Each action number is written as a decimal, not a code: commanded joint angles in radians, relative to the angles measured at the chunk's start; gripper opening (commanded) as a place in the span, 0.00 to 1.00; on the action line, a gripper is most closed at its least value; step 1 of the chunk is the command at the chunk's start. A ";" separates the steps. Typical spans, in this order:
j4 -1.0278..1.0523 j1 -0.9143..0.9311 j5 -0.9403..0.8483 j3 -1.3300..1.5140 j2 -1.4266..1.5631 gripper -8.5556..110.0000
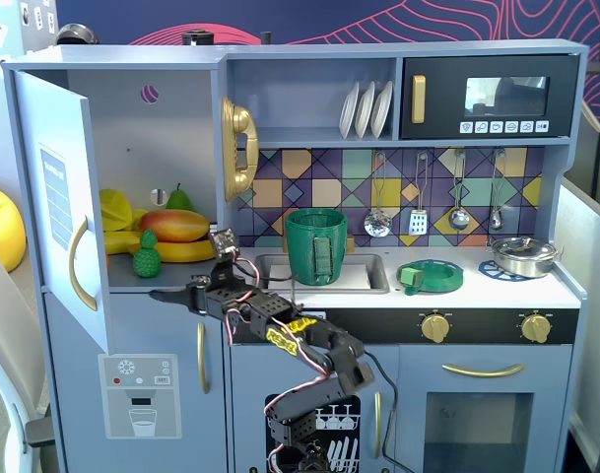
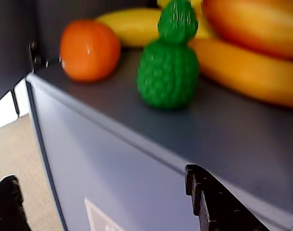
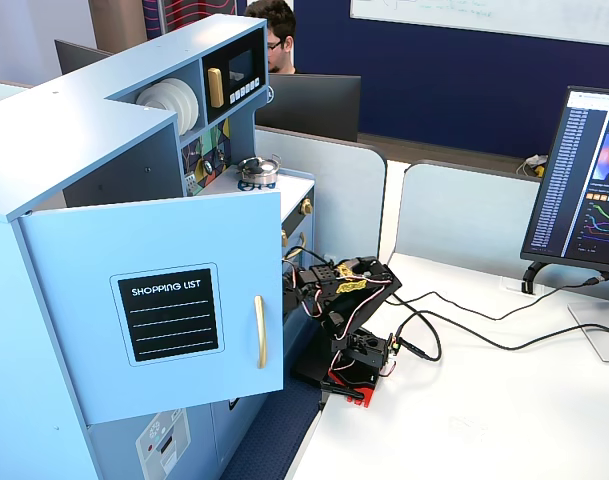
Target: Pick up the green pineapple from the left cabinet and place it in the green recipient
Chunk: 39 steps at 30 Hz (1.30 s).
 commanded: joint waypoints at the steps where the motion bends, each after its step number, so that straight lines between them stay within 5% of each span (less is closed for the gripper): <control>1: -0.104 0.044 0.002 -0.135 -0.120 0.44; 39: -0.166 0.028 -0.018 -0.785 -0.818 0.47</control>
